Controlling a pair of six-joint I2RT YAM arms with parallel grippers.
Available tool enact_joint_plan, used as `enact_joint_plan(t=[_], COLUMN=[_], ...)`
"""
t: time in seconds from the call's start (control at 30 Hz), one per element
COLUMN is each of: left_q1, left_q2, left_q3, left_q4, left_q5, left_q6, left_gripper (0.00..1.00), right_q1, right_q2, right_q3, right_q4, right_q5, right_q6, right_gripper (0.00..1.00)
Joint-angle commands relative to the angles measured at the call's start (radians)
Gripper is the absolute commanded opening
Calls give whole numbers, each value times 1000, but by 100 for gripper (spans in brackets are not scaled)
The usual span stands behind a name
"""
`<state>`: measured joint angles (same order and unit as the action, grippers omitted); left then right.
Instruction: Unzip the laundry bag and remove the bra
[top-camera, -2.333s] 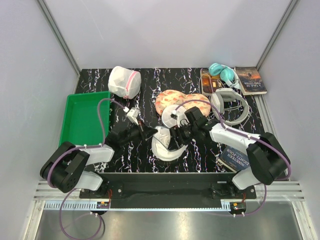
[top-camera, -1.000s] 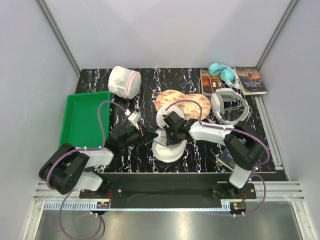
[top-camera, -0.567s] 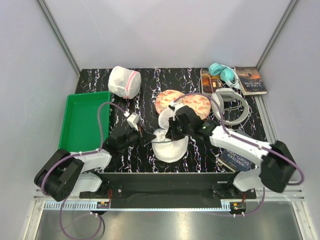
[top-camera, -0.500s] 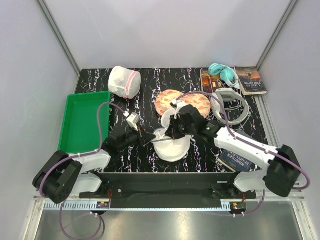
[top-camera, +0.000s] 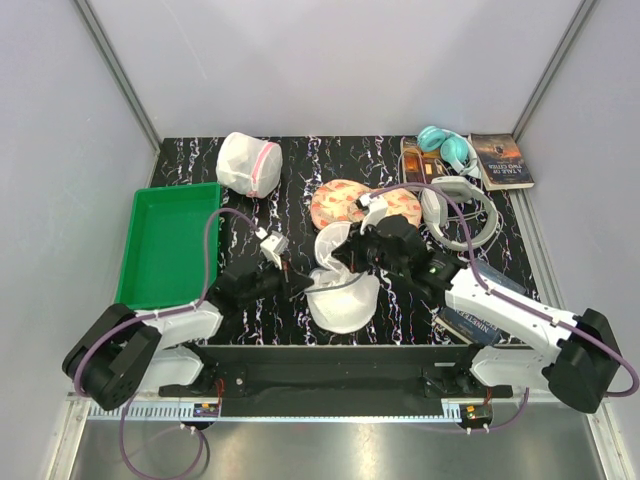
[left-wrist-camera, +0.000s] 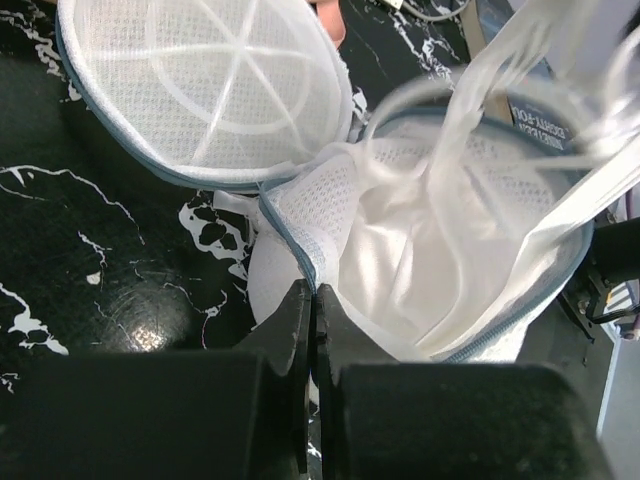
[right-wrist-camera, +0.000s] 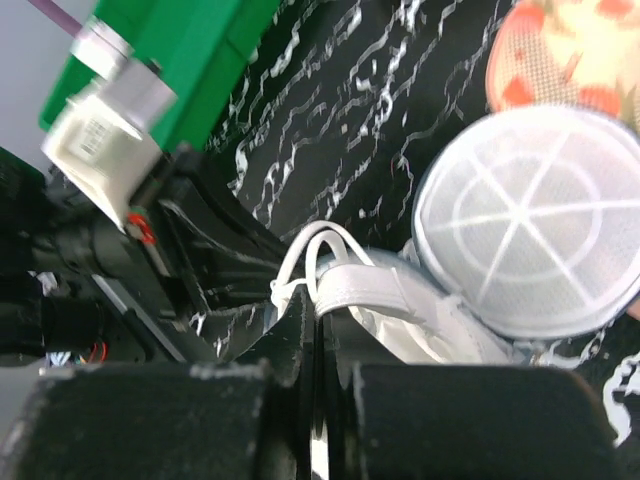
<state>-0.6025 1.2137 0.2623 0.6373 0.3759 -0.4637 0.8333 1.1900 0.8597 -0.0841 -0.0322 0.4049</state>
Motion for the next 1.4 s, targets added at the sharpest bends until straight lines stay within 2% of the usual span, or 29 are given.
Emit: enact_joint_plan(t=[0.0, 0.23, 0.6, 0.83, 1.1, 1.27, 1.37], left_q1=[-11, -54, -120, -187, -217, -269, -281], left_q2=[36, 72, 139, 179, 184, 214, 214], left_q3=[40, 57, 77, 113, 153, 215, 224], left_q4=[42, 41, 48, -2, -106, -192, -189], left_q5=[-40, -74, -127, -221, -347, -434, -427], left_q6=[36, 56, 85, 114, 138, 189, 177], left_gripper=[0, 0, 0, 0, 0, 0, 0], right_q1=[4, -20, -157, -178, -186, -191, -189], right_q2=[-26, 51, 112, 131, 119, 89, 105], right_q3=[99, 231, 374, 394, 406, 346, 343], right_q4=[115, 113, 191, 274, 339, 450, 472], right_q5=[78, 176, 143, 161, 216, 276, 285], right_q6=[-78, -156, -186, -117, -48, 41, 63], right_gripper=[0, 0, 0, 0, 0, 0, 0])
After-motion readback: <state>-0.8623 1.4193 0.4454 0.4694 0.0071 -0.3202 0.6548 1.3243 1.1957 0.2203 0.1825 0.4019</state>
